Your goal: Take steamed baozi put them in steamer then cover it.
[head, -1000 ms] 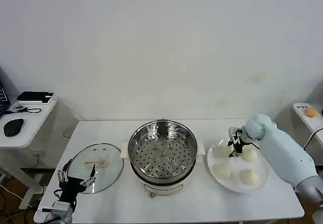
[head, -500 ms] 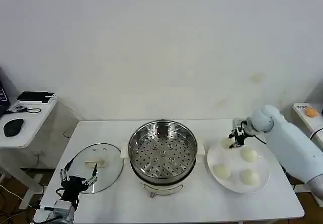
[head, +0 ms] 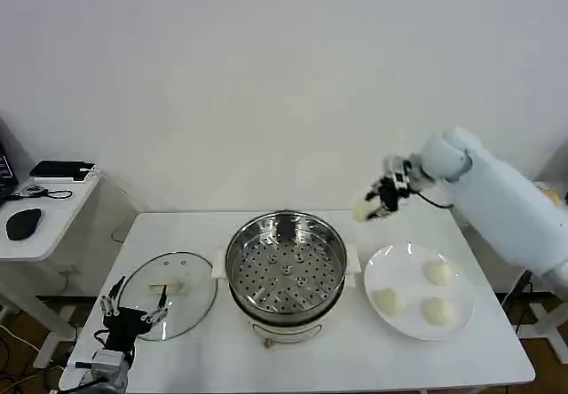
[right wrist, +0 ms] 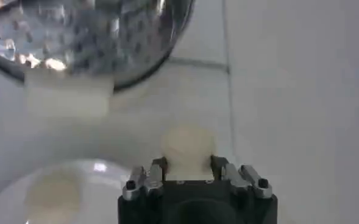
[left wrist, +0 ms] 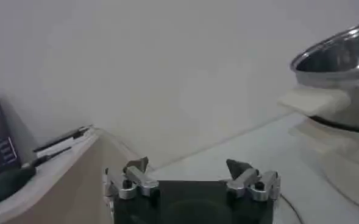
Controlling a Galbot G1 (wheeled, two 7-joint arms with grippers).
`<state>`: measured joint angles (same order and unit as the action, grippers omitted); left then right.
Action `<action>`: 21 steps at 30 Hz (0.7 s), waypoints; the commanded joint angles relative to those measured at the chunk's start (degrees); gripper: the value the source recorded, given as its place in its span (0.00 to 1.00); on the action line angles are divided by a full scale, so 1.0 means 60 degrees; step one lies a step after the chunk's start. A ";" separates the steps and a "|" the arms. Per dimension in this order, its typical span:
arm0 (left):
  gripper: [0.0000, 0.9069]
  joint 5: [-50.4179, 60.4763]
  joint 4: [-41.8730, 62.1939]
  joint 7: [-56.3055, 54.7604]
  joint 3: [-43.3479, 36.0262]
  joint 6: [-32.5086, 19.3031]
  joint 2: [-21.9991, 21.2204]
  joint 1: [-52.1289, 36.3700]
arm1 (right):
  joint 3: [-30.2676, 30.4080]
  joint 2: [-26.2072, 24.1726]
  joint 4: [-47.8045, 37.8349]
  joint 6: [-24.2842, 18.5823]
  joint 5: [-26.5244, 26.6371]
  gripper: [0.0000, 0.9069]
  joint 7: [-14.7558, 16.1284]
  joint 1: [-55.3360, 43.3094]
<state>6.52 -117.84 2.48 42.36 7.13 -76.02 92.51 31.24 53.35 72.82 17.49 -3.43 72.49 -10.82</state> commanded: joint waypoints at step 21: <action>1.00 0.0269 -0.0291 0.0070 0.0283 0.0141 -0.0025 0.0428 | 0.2050 0.2177 0.0054 -0.7120 -0.1994 0.57 0.1435 -0.1359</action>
<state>8.15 -119.57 2.91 43.93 7.97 -76.22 94.84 40.31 64.90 71.76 -15.33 -8.44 78.98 -17.53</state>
